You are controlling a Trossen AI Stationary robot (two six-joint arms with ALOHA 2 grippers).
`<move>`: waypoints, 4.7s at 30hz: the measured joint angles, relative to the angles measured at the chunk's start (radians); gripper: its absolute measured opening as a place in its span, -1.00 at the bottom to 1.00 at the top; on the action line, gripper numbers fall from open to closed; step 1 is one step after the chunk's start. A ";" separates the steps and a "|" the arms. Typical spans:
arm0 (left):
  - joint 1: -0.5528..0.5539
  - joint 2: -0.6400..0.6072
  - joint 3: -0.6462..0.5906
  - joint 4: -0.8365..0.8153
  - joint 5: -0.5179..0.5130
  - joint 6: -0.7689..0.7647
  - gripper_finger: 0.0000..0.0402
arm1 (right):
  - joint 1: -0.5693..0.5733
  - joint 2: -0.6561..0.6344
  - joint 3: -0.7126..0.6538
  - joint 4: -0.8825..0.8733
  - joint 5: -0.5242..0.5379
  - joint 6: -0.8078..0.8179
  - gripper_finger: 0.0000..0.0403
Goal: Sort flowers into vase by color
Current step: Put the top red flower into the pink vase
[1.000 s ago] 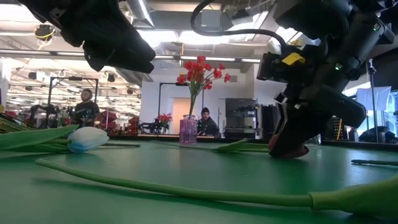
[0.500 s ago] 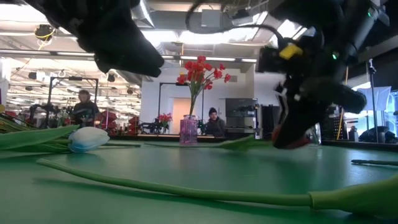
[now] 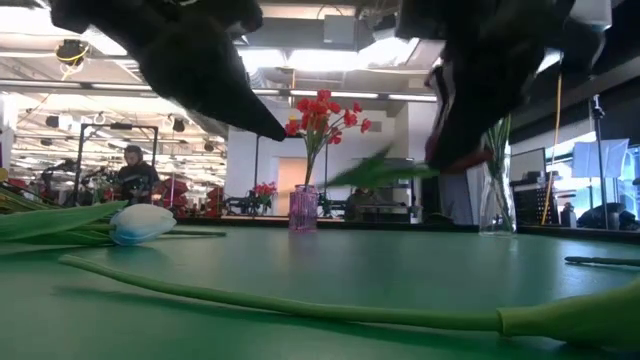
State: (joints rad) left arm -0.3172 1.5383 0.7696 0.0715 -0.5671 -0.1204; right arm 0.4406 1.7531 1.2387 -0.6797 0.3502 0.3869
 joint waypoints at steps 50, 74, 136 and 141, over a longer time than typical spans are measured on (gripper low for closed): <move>0.035 0.000 0.000 -0.161 0.004 0.063 -0.99 | 0.044 -0.001 0.073 -0.056 0.031 0.001 -0.81; 0.096 0.070 0.000 -0.187 0.002 0.096 -0.37 | 0.044 -0.002 0.073 -0.055 0.031 0.001 -0.81; 0.048 0.090 -0.001 -0.080 -0.126 -0.009 -1.00 | 0.190 -0.105 0.368 -0.339 0.441 0.064 0.07; 0.048 0.083 0.000 0.019 -0.125 0.015 -1.00 | 0.312 -0.148 0.345 -0.292 0.707 0.129 0.07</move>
State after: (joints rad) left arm -0.2687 1.6213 0.7692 0.0906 -0.6920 -0.1058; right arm 0.7527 1.6048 1.5838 -0.9719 1.0568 0.5159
